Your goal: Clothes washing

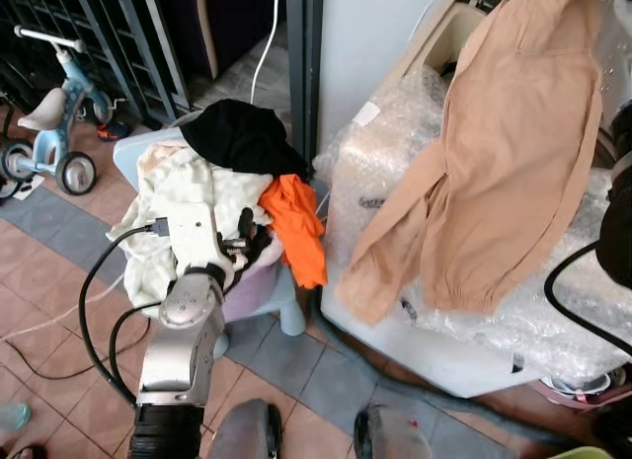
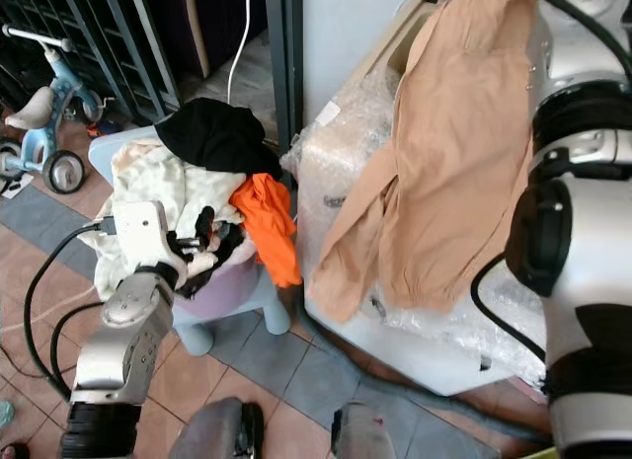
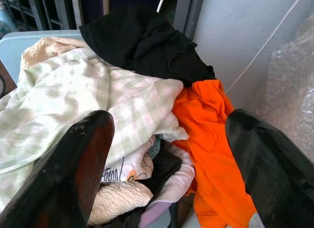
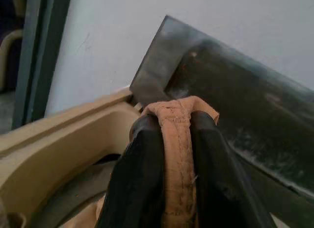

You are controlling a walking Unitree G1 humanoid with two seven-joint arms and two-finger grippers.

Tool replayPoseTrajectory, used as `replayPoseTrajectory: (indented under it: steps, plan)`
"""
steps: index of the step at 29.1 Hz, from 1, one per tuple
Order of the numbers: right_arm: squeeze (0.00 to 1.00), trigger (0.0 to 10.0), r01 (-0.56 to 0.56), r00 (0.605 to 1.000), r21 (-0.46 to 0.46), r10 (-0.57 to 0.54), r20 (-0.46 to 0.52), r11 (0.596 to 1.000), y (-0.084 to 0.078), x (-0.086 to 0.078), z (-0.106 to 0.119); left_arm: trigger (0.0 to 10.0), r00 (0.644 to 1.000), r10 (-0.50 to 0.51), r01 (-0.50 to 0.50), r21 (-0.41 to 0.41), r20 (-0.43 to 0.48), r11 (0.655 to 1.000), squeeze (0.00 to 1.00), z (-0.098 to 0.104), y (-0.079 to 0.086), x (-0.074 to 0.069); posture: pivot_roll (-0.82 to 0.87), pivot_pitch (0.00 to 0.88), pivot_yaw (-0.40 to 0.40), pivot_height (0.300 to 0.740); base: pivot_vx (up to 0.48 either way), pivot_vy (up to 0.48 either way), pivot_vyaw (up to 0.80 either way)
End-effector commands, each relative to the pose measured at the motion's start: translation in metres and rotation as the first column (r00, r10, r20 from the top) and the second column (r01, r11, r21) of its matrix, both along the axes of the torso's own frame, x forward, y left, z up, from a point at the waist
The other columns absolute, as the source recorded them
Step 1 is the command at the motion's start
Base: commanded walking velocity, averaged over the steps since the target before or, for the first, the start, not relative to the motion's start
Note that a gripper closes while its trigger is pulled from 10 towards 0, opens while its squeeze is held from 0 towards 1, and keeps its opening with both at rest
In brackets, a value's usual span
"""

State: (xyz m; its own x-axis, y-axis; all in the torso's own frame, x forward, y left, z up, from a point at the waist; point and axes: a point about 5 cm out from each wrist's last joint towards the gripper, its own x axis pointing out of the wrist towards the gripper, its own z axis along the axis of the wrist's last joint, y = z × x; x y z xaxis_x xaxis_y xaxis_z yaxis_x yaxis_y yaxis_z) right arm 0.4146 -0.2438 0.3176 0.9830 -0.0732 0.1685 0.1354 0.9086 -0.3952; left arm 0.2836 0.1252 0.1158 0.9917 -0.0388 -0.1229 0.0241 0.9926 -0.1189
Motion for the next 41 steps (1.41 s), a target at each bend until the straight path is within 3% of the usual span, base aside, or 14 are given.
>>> replayPoseTrajectory:
  steps: [1, 6, 8, 9, 14, 18, 24, 25, 26, 27, 28, 29, 34, 41]
  plan:
    - [1.00, 10.0, -0.066, 0.995, -0.067, 0.061, -0.079, 0.996, 0.001, 0.000, -0.019, 10.0, 1.000, 0.008, -0.008, 0.011, -0.013, 1.000, 0.00, -0.003, 0.001, -0.003, -0.01, 0.097, -0.011, 0.740, 0.000, 0.000, 0.00]
    - [1.00, 10.0, -0.153, 0.984, -0.118, 0.162, 0.075, 0.981, -0.002, -0.011, -0.009, 10.0, 1.000, 0.008, -0.007, 0.012, -0.021, 1.000, 0.00, -0.005, 0.003, -0.004, -0.02, 0.101, -0.005, 0.740, 0.000, 0.000, 0.00]
    - [1.00, 10.0, -0.269, 0.954, -0.058, 0.274, 0.124, 0.961, 0.002, -0.017, -0.006, 10.0, 1.000, 0.004, -0.003, 0.012, -0.024, 1.000, 0.00, -0.006, 0.003, -0.004, -0.02, 0.104, 0.000, 0.740, 0.000, 0.000, 0.00]
    - [1.00, 10.0, -0.426, 0.892, -0.042, 0.427, 0.145, 0.904, 0.009, -0.026, -0.005, 10.0, 1.000, -0.002, 0.002, 0.013, -0.028, 1.000, 0.00, -0.006, 0.001, -0.004, -0.02, 0.104, 0.001, 0.740, 0.000, 0.000, 0.00]
    - [1.00, 10.0, -0.665, 0.747, -0.021, 0.665, 0.014, 0.747, 0.016, -0.052, -0.026, 10.0, 0.999, -0.012, 0.012, 0.015, -0.032, 1.000, 0.00, -0.006, 0.000, -0.004, -0.03, 0.114, 0.007, 0.740, 0.000, 0.000, 0.00]
    - [1.00, 10.0, -0.765, 0.628, -0.011, 0.741, -0.237, 0.644, 0.011, -0.070, -0.068, 10.0, 0.999, -0.016, 0.017, 0.018, -0.036, 1.000, 0.00, -0.007, 0.000, -0.004, -0.04, 0.121, 0.008, 0.740, 0.000, 0.000, 0.00]
    - [1.00, 10.0, -0.699, 0.675, -0.087, 0.615, -0.409, 0.710, -0.012, -0.073, -0.104, 10.0, 0.999, -0.015, 0.016, 0.022, -0.044, 1.000, 0.00, -0.007, 0.000, -0.006, -0.02, 0.125, 0.006, 0.740, 0.000, 0.000, 0.00]
    - [0.91, 10.0, -0.678, 0.691, -0.140, 0.560, -0.458, 0.722, -0.017, -0.074, -0.111, 10.0, 0.999, -0.013, 0.014, 0.023, -0.047, 1.000, 0.00, -0.008, 0.001, -0.007, -0.02, 0.126, 0.005, 0.740, 0.000, 0.000, 0.00]
    - [0.56, 10.0, -0.668, 0.697, -0.174, 0.526, -0.486, 0.724, -0.020, -0.074, -0.114, 10.0, 0.999, -0.011, 0.012, 0.025, -0.049, 1.000, 0.00, -0.008, 0.002, -0.008, -0.02, 0.126, 0.004, 0.740, 0.000, 0.000, 0.00]
    - [0.56, 10.0, -0.668, 0.697, -0.174, 0.526, -0.486, 0.724, -0.020, -0.074, -0.114, 10.0, 0.999, -0.011, 0.012, 0.025, -0.049, 1.000, 0.00, -0.008, 0.002, -0.008, -0.02, 0.126, 0.004, 0.740, 0.000, 0.000, 0.00]
    - [0.00, 3.1, -0.620, 0.733, -0.229, 0.450, -0.510, 0.751, -0.025, -0.072, -0.120, 10.0, 0.999, -0.006, 0.008, 0.027, -0.054, 1.000, 0.00, -0.009, 0.003, -0.009, -0.01, 0.126, 0.003, 0.740, 0.000, 0.000, 0.00]
    - [0.00, 0.0, -0.587, 0.753, -0.255, 0.401, -0.522, 0.769, -0.029, -0.071, -0.124, 10.0, 0.998, -0.005, 0.007, 0.028, -0.055, 1.000, 0.00, -0.009, 0.003, -0.009, -0.01, 0.127, 0.003, 0.740, 0.000, 0.000, 0.00]
    - [0.00, 0.0, -0.539, 0.772, -0.292, 0.325, -0.546, 0.791, -0.037, -0.068, -0.132, 10.0, 0.998, -0.006, 0.007, 0.028, -0.056, 1.000, 0.00, -0.009, 0.002, -0.009, -0.01, 0.127, 0.003, 0.740, 0.000, 0.000, 0.00]
    - [0.00, 0.0, -0.249, 0.906, -0.397, 0.068, -0.417, 0.883, -0.066, -0.054, -0.110, 10.0, 0.998, -0.008, 0.009, 0.027, -0.058, 1.000, 0.00, -0.009, 0.001, -0.009, -0.02, 0.128, -0.001, 0.740, 0.000, 0.000, 0.00]
